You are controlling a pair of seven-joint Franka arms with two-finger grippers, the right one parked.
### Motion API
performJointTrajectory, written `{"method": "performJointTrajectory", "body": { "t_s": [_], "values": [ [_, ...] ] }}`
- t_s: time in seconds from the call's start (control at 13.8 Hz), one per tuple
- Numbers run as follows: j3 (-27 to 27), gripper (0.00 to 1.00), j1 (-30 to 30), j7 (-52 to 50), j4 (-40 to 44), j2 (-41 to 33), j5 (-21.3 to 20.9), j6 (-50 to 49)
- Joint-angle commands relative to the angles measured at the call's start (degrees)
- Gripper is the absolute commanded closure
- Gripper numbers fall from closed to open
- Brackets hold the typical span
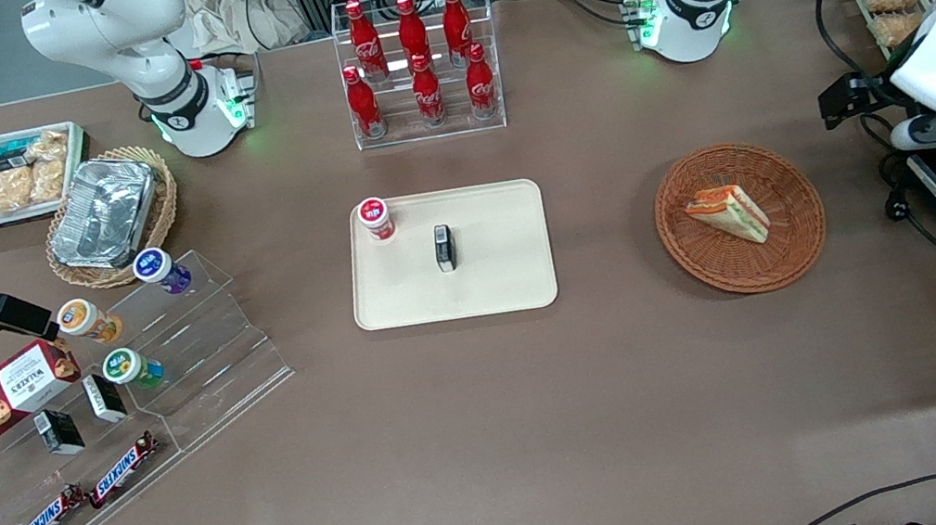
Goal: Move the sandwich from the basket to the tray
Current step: 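Move the left gripper over the wicker basket toward the sandwich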
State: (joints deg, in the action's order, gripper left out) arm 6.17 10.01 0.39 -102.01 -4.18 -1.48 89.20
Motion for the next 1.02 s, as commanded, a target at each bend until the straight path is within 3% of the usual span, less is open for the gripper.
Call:
{"method": "performJointTrajectory", "body": {
  "t_s": [0.0,0.22,0.36,0.51,0.8,0.94],
  "values": [
    [-0.1,0.00,0.3,-4.7,-15.3,-9.1,0.1,11.0],
    [-0.4,0.00,0.5,-10.0,-29.7,-15.2,0.0,24.6],
    [-0.8,0.00,0.5,-14.4,-31.2,-15.1,0.0,26.0],
    [-1.4,0.00,0.7,-25.5,-32.5,-13.8,0.0,25.9],
    [-3.0,0.01,4.8,-48.4,-32.6,-7.1,-4.1,31.6],
    [-3.4,0.01,4.9,-52.7,-32.6,-5.1,-4.9,33.5]
  ]
}}
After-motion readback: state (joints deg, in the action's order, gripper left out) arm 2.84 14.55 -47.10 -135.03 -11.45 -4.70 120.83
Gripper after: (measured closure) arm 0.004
